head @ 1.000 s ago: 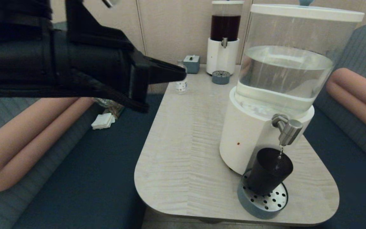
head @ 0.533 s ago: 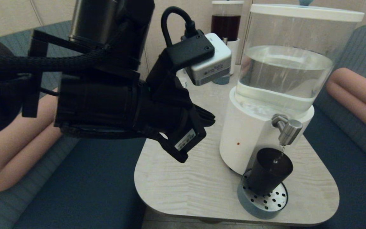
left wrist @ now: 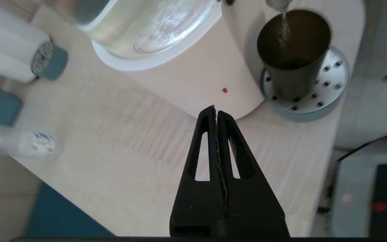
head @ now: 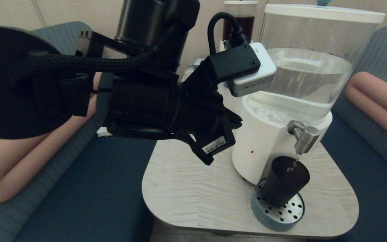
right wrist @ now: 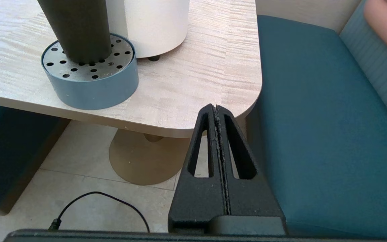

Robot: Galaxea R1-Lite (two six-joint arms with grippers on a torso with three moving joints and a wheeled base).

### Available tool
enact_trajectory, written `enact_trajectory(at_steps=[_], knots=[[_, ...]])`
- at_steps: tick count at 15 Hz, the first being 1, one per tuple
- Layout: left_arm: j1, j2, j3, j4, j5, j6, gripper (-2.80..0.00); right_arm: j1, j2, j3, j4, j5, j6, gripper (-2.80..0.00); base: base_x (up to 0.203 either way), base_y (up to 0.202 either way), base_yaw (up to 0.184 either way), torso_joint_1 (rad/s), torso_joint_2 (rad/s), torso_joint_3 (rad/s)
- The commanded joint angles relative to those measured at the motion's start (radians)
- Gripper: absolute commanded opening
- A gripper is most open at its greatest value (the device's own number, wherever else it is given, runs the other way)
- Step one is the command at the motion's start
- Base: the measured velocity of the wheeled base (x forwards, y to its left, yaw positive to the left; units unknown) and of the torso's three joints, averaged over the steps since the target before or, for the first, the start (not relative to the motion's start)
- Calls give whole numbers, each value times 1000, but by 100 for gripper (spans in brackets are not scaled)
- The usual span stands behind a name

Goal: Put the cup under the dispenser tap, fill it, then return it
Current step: Turn off the faucet

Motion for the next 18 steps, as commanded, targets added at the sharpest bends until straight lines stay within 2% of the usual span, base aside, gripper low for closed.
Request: enact_trajectory(at_steps=[1, 3, 9, 13, 18], knots=[[-3, 42, -40, 30, 8, 24, -280, 0, -1, 1, 0, 1, -1, -280, 0, 0, 0, 0, 0, 0], [-26, 63, -78, 74, 26, 26, -280, 0, -1, 2, 0, 0, -1, -280, 0, 0, 0, 0, 0, 0], [-95, 158, -180, 78, 27, 27, -280, 0, -1, 2, 0, 0, -1, -280, 0, 0, 0, 0, 0, 0], [-122, 191, -203, 66, 27, 26, -280, 0, -1, 2, 0, 1, -1, -280, 0, 0, 0, 0, 0, 0], [-135, 268, -313, 67, 28, 36, -280, 0, -1, 0, 0, 1, -1, -280, 0, 0, 0, 0, 0, 0]])
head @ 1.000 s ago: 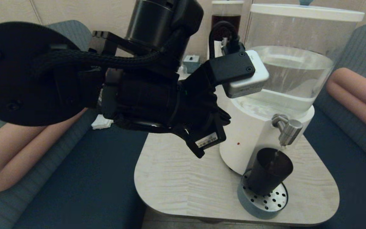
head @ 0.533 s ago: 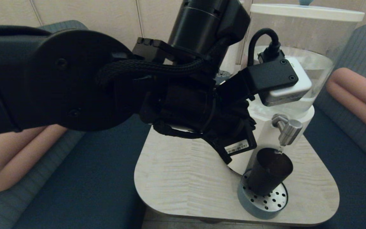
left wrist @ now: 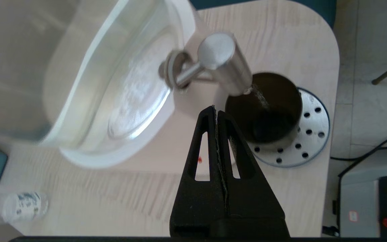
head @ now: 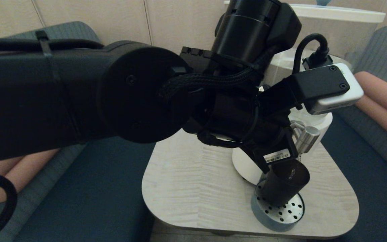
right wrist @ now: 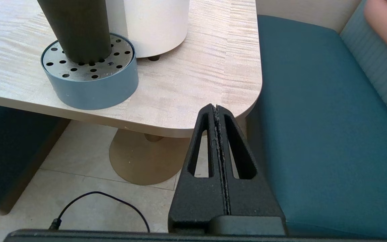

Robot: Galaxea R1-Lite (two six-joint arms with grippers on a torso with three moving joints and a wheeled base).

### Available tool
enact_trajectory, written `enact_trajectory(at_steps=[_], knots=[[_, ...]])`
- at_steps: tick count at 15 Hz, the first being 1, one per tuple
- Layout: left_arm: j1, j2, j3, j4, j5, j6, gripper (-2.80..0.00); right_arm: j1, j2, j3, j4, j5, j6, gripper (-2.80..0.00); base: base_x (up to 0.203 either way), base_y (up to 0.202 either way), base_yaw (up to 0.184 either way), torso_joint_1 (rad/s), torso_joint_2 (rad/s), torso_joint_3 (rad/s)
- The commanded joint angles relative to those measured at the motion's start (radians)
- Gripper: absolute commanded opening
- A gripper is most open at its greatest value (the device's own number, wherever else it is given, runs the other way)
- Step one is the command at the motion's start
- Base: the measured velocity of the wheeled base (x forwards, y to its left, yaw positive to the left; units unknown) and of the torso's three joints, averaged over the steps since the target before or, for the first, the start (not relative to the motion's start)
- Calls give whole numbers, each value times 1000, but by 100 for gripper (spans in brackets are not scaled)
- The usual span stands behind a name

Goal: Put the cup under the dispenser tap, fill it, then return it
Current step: Turn off the faucet

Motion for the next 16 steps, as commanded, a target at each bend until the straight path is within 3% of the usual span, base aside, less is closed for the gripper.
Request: enact_trajectory(at_steps=[1, 11, 16], knots=[[-1, 34, -18, 1, 1, 12, -280, 0, -1, 1, 0, 0, -1, -280, 0, 0, 0, 0, 0, 0], [32, 48, -19, -8, 4, 68, -280, 0, -1, 1, 0, 0, -1, -280, 0, 0, 0, 0, 0, 0], [33, 74, -21, -80, 0, 68, -280, 0, -1, 2, 0, 0, -1, -280, 0, 0, 0, 0, 0, 0]])
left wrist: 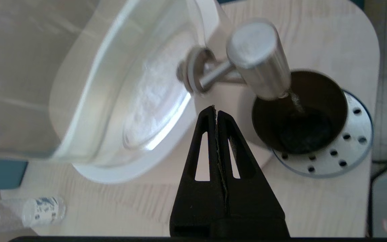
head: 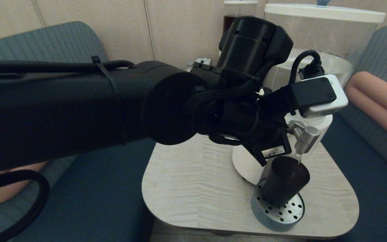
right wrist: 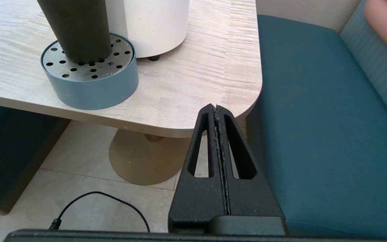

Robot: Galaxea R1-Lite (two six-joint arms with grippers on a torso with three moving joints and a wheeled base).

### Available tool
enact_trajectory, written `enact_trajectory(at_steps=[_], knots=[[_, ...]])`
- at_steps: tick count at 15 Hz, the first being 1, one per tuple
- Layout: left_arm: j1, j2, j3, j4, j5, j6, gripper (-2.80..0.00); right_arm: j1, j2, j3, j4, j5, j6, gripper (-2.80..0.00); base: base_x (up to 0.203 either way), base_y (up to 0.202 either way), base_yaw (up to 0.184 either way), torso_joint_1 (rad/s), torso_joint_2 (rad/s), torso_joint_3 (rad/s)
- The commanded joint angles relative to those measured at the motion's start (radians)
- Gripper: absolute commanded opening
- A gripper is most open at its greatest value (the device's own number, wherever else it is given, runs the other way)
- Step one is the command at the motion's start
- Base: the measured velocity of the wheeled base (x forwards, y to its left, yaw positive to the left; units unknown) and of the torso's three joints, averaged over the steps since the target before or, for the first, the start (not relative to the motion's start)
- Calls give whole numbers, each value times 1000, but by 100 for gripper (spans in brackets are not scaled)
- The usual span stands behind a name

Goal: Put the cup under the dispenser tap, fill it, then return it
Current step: Turn off the faucet

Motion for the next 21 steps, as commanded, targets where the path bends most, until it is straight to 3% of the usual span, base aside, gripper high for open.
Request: enact_trajectory(at_steps=[1, 21], knots=[[0, 11, 0, -7, -1, 4, -280, 0, -1, 2, 0, -1, -1, -280, 0, 0, 0, 0, 0, 0], [0, 90, -3, -214, -16, 0, -280, 0, -1, 1, 0, 0, -2, -280, 0, 0, 0, 0, 0, 0]])
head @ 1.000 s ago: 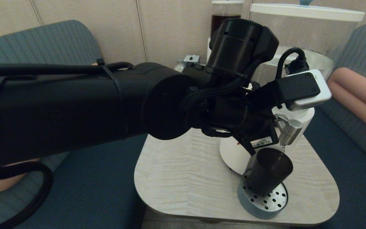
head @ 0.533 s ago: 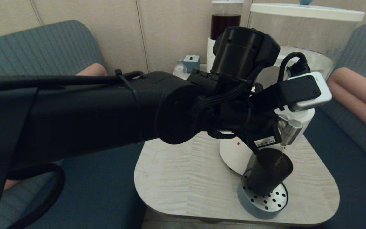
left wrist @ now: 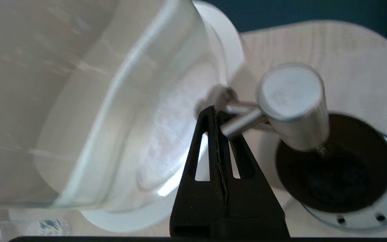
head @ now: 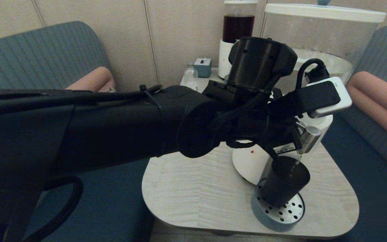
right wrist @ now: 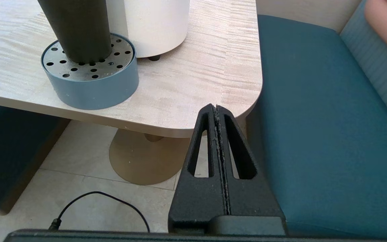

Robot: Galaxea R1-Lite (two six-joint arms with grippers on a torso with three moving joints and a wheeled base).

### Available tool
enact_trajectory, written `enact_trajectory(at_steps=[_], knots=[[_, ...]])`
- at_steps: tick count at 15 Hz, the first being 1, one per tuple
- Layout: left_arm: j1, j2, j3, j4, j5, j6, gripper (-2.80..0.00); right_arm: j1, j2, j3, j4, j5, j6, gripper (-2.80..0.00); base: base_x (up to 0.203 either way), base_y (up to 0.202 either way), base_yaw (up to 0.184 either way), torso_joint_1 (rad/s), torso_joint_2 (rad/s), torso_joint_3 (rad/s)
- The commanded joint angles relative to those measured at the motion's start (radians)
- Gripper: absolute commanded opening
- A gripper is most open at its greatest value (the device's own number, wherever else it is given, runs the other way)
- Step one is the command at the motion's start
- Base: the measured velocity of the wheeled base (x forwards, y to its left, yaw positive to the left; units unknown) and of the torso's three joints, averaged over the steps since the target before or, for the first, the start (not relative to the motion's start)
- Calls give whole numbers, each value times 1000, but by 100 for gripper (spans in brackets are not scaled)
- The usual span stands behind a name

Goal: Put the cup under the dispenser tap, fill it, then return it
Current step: Turn off the faucet

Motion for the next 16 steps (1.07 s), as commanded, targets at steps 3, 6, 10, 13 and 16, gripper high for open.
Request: enact_trajectory(at_steps=[3, 6, 10, 13, 16], knots=[[0, 29, 0, -79, -2, 4, -280, 0, -1, 2, 0, 1, -1, -280, 0, 0, 0, 0, 0, 0], [0, 40, 1, -109, -1, 6, -280, 0, -1, 2, 0, 1, -1, -280, 0, 0, 0, 0, 0, 0], [1, 28, 14, -90, -1, 8, -280, 0, -1, 0, 0, 1, -1, -280, 0, 0, 0, 0, 0, 0], [1, 15, 48, -74, 1, 8, -280, 0, -1, 0, 0, 0, -1, -280, 0, 0, 0, 0, 0, 0], [8, -12, 87, -70, 2, 8, -280, 0, -1, 2, 0, 1, -1, -280, 0, 0, 0, 0, 0, 0]])
